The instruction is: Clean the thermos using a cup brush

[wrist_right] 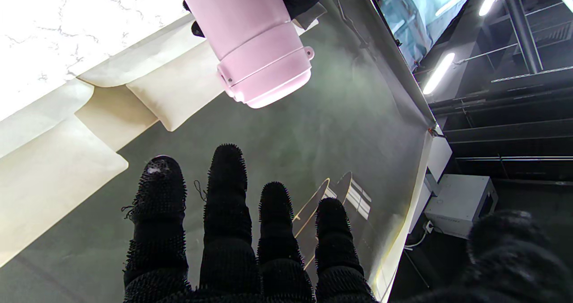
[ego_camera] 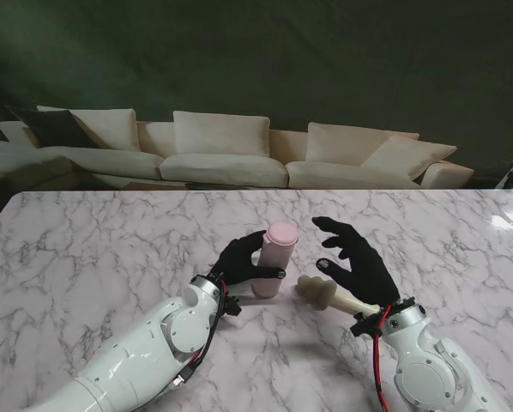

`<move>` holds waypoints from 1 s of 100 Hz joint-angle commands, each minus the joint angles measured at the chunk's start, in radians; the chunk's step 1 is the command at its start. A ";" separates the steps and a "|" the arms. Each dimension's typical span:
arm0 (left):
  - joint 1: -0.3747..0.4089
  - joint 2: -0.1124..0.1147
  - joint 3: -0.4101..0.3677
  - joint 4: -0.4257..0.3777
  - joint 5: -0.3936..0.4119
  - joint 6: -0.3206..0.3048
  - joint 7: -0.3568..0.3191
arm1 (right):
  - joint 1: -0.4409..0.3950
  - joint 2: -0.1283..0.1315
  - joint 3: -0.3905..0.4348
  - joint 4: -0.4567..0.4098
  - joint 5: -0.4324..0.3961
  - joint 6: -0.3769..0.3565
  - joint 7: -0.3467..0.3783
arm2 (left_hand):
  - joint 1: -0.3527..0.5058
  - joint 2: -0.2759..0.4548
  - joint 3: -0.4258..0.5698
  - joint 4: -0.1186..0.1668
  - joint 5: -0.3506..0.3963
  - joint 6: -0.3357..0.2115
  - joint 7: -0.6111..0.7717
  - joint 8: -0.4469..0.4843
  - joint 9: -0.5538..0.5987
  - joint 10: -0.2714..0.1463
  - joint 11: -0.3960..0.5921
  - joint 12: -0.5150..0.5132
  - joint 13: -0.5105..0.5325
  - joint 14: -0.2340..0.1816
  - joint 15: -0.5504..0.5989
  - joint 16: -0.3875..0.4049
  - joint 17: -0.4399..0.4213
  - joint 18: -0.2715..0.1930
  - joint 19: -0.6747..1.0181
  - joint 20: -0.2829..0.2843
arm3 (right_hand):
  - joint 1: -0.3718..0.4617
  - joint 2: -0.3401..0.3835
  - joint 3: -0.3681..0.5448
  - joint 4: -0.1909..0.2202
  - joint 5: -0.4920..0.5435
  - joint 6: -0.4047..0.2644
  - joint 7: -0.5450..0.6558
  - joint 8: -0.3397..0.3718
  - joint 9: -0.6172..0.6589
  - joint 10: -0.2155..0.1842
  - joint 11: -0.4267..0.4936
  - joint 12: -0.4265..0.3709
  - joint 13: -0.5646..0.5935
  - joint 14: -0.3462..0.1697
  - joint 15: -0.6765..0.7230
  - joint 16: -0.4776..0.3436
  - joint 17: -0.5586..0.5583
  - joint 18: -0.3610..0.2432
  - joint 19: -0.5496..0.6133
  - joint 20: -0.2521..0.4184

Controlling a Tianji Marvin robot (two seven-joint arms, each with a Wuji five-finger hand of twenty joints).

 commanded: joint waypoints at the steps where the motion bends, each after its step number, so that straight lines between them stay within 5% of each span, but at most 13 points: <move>1: 0.012 0.013 0.001 0.016 0.006 0.013 -0.021 | -0.009 -0.004 0.004 0.000 -0.003 0.005 -0.004 | 0.154 0.234 0.138 0.085 0.132 -0.282 0.092 -0.011 -0.040 -0.036 -0.013 -0.016 -0.025 -0.023 -0.025 -0.013 -0.011 -0.023 -0.028 0.018 | 0.036 0.034 -0.022 0.023 -0.012 -0.035 0.005 0.018 -0.016 -0.019 0.016 0.004 -0.017 -0.034 -0.002 0.012 -0.015 -0.025 -0.012 0.022; 33: 0.019 0.029 -0.012 0.003 0.026 0.030 -0.042 | -0.013 -0.005 0.008 -0.001 -0.001 0.004 -0.010 | 0.055 0.192 0.146 0.084 0.095 -0.250 -0.005 0.010 -0.051 -0.024 -0.026 -0.019 -0.031 -0.016 -0.029 -0.015 -0.011 -0.018 -0.035 0.021 | 0.038 0.036 -0.027 0.023 -0.011 -0.034 0.004 0.018 -0.015 -0.020 0.016 0.004 -0.023 -0.034 -0.008 0.008 -0.022 -0.024 -0.021 0.021; 61: 0.023 0.036 -0.016 -0.005 0.032 0.034 -0.052 | -0.015 -0.006 0.010 -0.002 0.000 0.004 -0.012 | -0.106 0.110 0.147 0.088 0.019 -0.166 -0.135 -0.042 -0.072 0.047 -0.057 -0.021 -0.045 -0.004 -0.036 -0.017 -0.014 -0.010 -0.051 0.017 | 0.041 0.038 -0.030 0.024 -0.012 -0.033 0.003 0.018 -0.016 -0.019 0.016 0.004 -0.026 -0.034 -0.013 0.006 -0.024 -0.022 -0.025 0.022; 100: 0.027 0.045 -0.024 -0.013 0.031 0.031 -0.076 | -0.018 -0.006 0.012 -0.003 -0.005 0.006 -0.015 | -0.200 0.032 0.138 0.070 -0.216 -0.200 -0.369 -0.162 -0.118 0.059 -0.096 -0.023 -0.074 0.011 -0.052 -0.024 -0.027 -0.009 -0.076 0.013 | 0.044 0.038 -0.035 0.024 -0.009 -0.034 0.001 0.018 -0.015 -0.018 0.015 0.003 -0.030 -0.035 -0.017 0.005 -0.036 -0.019 -0.037 0.020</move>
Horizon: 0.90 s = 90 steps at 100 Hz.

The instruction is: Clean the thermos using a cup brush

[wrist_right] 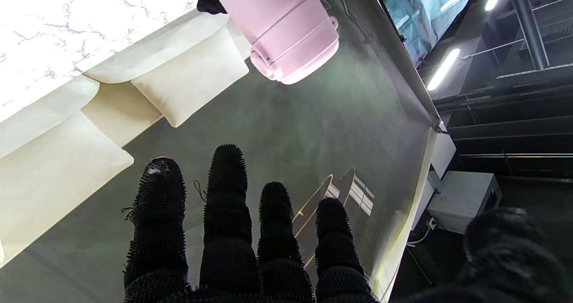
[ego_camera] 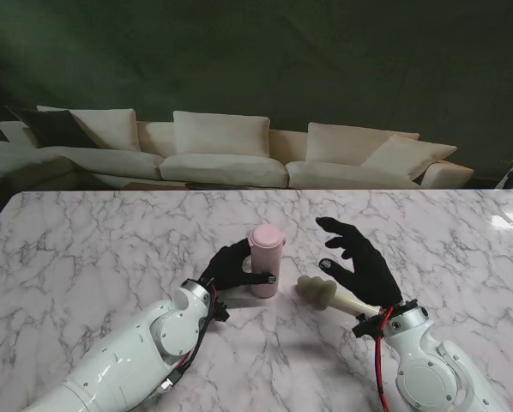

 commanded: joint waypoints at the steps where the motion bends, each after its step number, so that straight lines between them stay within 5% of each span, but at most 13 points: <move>1: 0.005 0.006 -0.001 -0.001 -0.001 0.004 -0.020 | -0.006 -0.003 0.002 -0.001 -0.002 0.005 -0.002 | -0.012 -0.007 0.037 0.029 -0.048 -0.056 -0.031 -0.021 -0.045 -0.004 -0.021 -0.010 -0.015 -0.004 -0.029 -0.012 -0.017 -0.010 -0.028 0.012 | 0.021 0.037 -0.029 0.024 -0.009 -0.034 0.001 0.018 -0.015 -0.018 0.015 0.003 -0.029 -0.035 -0.017 0.004 -0.021 -0.019 -0.017 0.019; 90: 0.028 0.043 -0.067 -0.089 0.000 0.020 -0.104 | -0.012 -0.003 0.007 -0.004 -0.004 0.007 -0.004 | -0.081 -0.035 0.034 0.006 -0.085 -0.063 -0.047 -0.048 -0.058 -0.012 -0.044 -0.011 -0.027 0.009 -0.045 -0.020 -0.014 0.017 -0.076 0.021 | 0.025 0.037 -0.034 0.025 -0.003 -0.033 -0.001 0.019 -0.015 -0.018 0.012 0.002 -0.039 -0.036 -0.031 -0.002 -0.036 -0.014 -0.038 0.016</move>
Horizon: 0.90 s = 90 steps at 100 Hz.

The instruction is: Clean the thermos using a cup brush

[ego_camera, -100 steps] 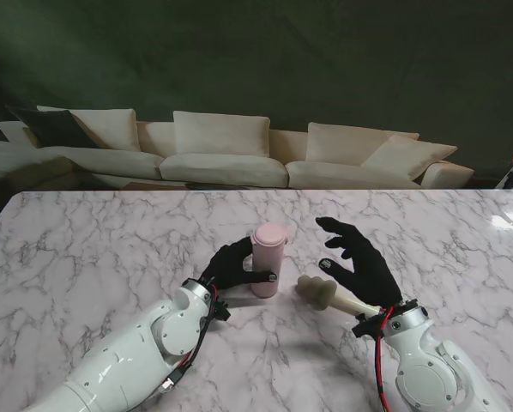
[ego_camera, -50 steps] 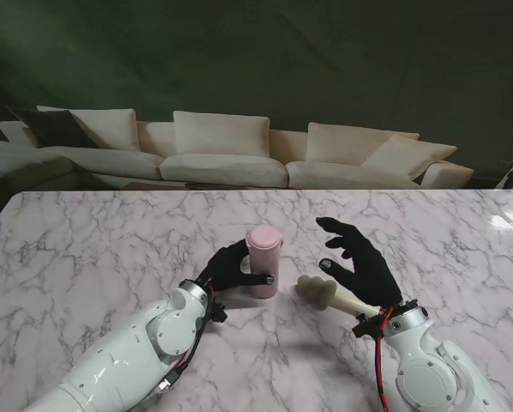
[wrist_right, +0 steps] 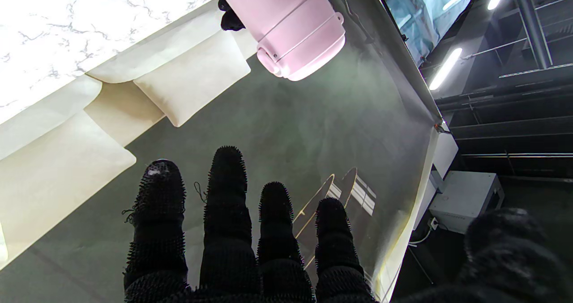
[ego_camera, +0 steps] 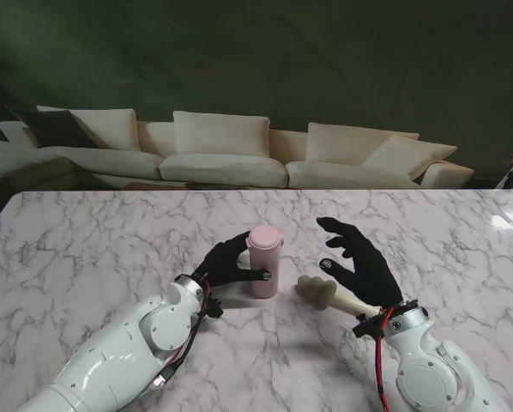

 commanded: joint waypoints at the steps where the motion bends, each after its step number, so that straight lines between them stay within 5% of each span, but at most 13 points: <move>1: 0.003 0.010 -0.010 -0.012 0.006 0.014 -0.026 | -0.011 -0.003 0.006 -0.004 -0.005 0.003 -0.004 | -0.029 -0.022 -0.001 0.006 -0.027 -0.034 -0.011 -0.007 -0.034 -0.012 -0.019 -0.011 -0.010 -0.002 -0.023 -0.009 -0.001 0.013 -0.025 0.022 | 0.025 0.037 -0.026 0.025 -0.003 -0.033 -0.001 0.019 -0.014 -0.018 0.012 0.002 -0.027 -0.035 -0.018 -0.002 -0.014 -0.014 -0.012 0.016; 62: 0.108 0.098 -0.209 -0.174 0.114 0.009 -0.192 | -0.024 -0.003 0.025 -0.018 -0.012 0.000 -0.010 | -0.055 -0.029 -0.002 -0.001 -0.030 -0.040 -0.012 -0.004 -0.022 -0.011 -0.031 -0.014 -0.005 0.012 -0.031 -0.013 0.005 0.039 -0.044 0.030 | 0.027 0.039 -0.030 0.025 0.001 -0.034 -0.002 0.019 -0.012 -0.019 0.011 0.001 -0.039 -0.031 -0.036 -0.010 -0.028 -0.010 -0.031 0.010; 76: 0.156 0.120 -0.306 -0.215 0.166 -0.025 -0.228 | -0.036 -0.003 0.041 -0.032 -0.019 -0.001 -0.012 | -0.062 -0.008 0.001 0.002 0.012 -0.027 -0.006 -0.008 -0.001 -0.010 -0.030 -0.015 0.015 0.022 -0.030 -0.020 0.004 0.100 -0.080 0.013 | 0.024 0.042 -0.033 0.025 0.019 -0.040 0.001 0.020 -0.012 -0.018 0.010 0.001 -0.038 0.001 -0.075 -0.034 -0.029 -0.008 -0.035 0.009; 82: 0.179 0.130 -0.355 -0.234 0.203 -0.043 -0.239 | -0.040 -0.004 0.048 -0.038 -0.016 0.000 -0.011 | -0.068 0.034 0.003 0.008 0.050 -0.013 0.014 0.000 0.014 -0.003 -0.030 -0.016 0.013 0.027 -0.038 -0.030 0.003 0.106 -0.109 -0.005 | 0.023 0.046 -0.033 0.024 0.050 -0.065 0.009 0.022 -0.011 -0.019 0.009 0.001 -0.032 0.007 -0.081 -0.038 -0.029 -0.008 -0.035 0.009; 87: 0.201 0.136 -0.399 -0.254 0.222 -0.056 -0.245 | -0.042 -0.004 0.053 -0.041 -0.016 0.002 -0.011 | -0.109 0.146 0.007 0.024 0.082 -0.002 0.035 0.012 0.024 0.008 -0.031 -0.016 0.008 0.032 -0.044 -0.040 -0.003 0.105 -0.134 -0.020 | 0.025 0.048 -0.035 0.024 0.086 -0.081 0.010 0.018 -0.003 -0.021 0.001 -0.003 -0.026 0.007 -0.088 -0.041 -0.025 -0.008 -0.036 0.008; 90: 0.217 0.136 -0.424 -0.269 0.223 -0.061 -0.244 | -0.042 -0.004 0.056 -0.043 -0.018 0.004 -0.011 | -0.064 0.228 0.008 0.035 0.122 0.007 0.063 0.034 0.044 0.019 -0.031 -0.016 0.009 0.038 -0.044 -0.046 -0.006 0.108 -0.150 -0.027 | 0.025 0.050 -0.036 0.024 0.100 -0.084 0.011 0.018 0.001 -0.022 -0.002 -0.004 -0.024 0.003 -0.090 -0.042 -0.025 -0.007 -0.037 0.008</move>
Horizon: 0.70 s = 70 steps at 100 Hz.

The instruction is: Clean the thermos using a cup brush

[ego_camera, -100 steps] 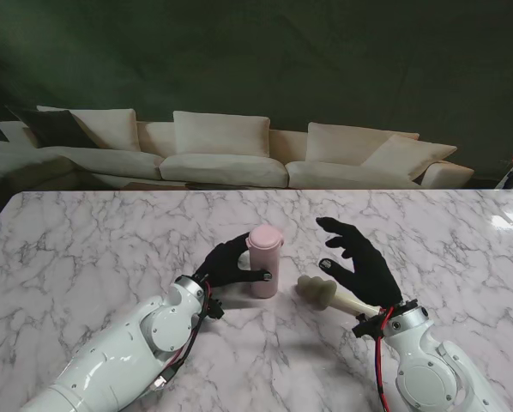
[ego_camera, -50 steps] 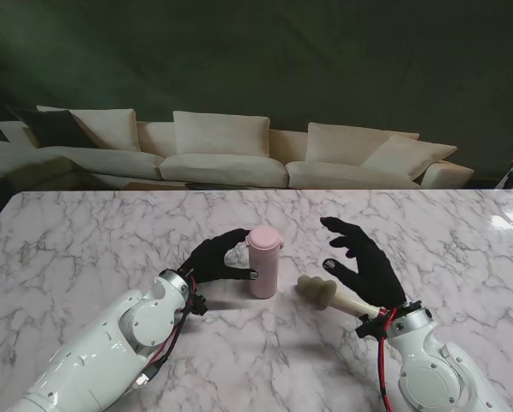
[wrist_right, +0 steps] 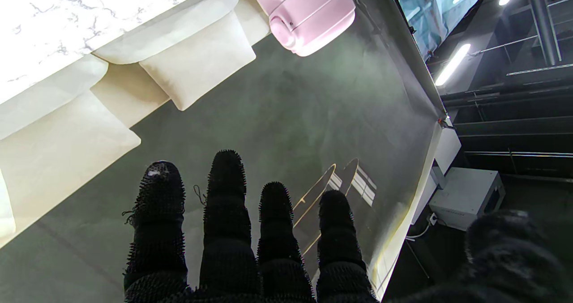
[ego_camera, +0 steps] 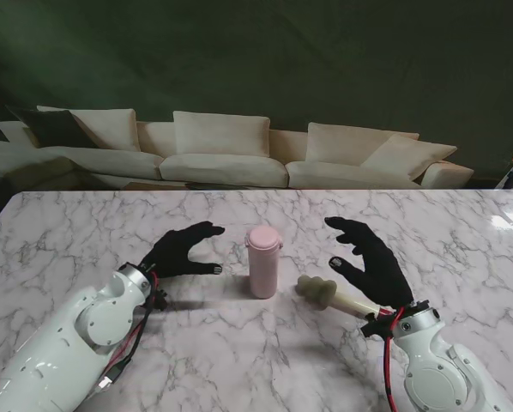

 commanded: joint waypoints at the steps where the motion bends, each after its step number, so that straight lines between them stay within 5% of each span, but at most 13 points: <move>1: 0.023 0.029 -0.032 -0.020 -0.028 0.000 -0.006 | -0.007 -0.001 0.008 -0.007 -0.001 0.007 -0.002 | 0.019 0.143 0.002 0.037 0.067 0.010 0.037 0.041 0.037 0.018 -0.017 -0.015 0.007 0.011 -0.032 -0.022 -0.017 0.036 -0.054 -0.024 | 0.024 0.039 -0.022 0.023 0.041 -0.046 0.005 0.017 0.003 -0.023 -0.002 -0.005 -0.014 -0.003 -0.028 -0.015 -0.011 -0.006 -0.015 0.008; 8: 0.053 0.023 -0.079 -0.053 -0.025 -0.017 0.028 | -0.004 -0.001 0.015 -0.010 0.001 0.011 0.002 | 0.128 0.238 0.004 0.045 0.136 0.038 0.073 0.074 0.104 0.039 -0.002 -0.004 0.021 0.022 -0.022 -0.020 -0.007 0.033 -0.056 -0.019 | 0.030 0.040 -0.025 0.024 0.074 -0.057 0.005 0.013 0.029 -0.026 -0.020 -0.012 -0.029 -0.021 -0.035 -0.014 -0.027 -0.012 -0.029 0.002; 26: 0.129 0.010 -0.161 -0.193 0.013 -0.025 0.114 | 0.020 -0.004 0.023 -0.027 0.020 0.014 0.007 | 0.250 0.284 -0.003 0.048 0.232 0.112 0.131 0.135 0.224 0.071 0.035 0.043 0.074 0.039 0.015 0.007 0.035 0.041 0.019 0.020 | 0.062 0.032 -0.021 0.028 0.152 -0.091 0.019 0.009 0.101 -0.029 -0.042 -0.018 -0.038 -0.026 -0.041 -0.016 -0.043 -0.012 -0.054 -0.006; 42: 0.161 -0.017 -0.155 -0.278 -0.035 -0.076 0.205 | 0.075 -0.008 0.009 -0.022 0.019 -0.036 -0.011 | 0.260 0.291 -0.003 0.049 0.143 0.093 0.084 0.132 0.194 0.066 0.022 0.049 0.079 0.038 0.023 0.014 0.050 0.013 0.093 0.012 | 0.081 0.004 -0.012 0.035 0.224 -0.135 0.029 -0.003 0.163 -0.072 -0.098 -0.032 -0.024 -0.033 -0.097 -0.054 -0.042 -0.004 -0.102 -0.038; 53: 0.164 -0.038 -0.117 -0.299 -0.124 -0.149 0.243 | 0.128 -0.015 -0.022 0.007 0.017 -0.083 -0.043 | 0.255 0.287 -0.004 0.049 0.086 0.057 0.054 0.120 0.094 0.039 -0.027 -0.017 0.054 0.025 -0.025 -0.060 0.067 -0.048 0.082 -0.092 | 0.068 -0.025 0.032 0.040 0.230 -0.137 0.031 -0.019 0.174 -0.098 -0.157 -0.050 -0.038 -0.079 -0.173 -0.108 -0.057 -0.020 -0.159 -0.090; 70: 0.146 -0.055 -0.060 -0.265 -0.122 -0.215 0.311 | 0.200 -0.019 -0.081 0.102 -0.065 -0.115 -0.114 | 0.222 0.296 -0.003 0.051 0.015 0.017 0.021 0.100 0.019 0.012 -0.050 -0.072 0.011 0.000 -0.054 -0.146 0.086 -0.181 0.062 -0.206 | 0.053 -0.045 0.079 0.041 0.236 -0.147 0.046 -0.029 0.146 -0.123 -0.186 -0.059 -0.081 -0.142 -0.213 -0.142 -0.059 -0.100 -0.179 -0.124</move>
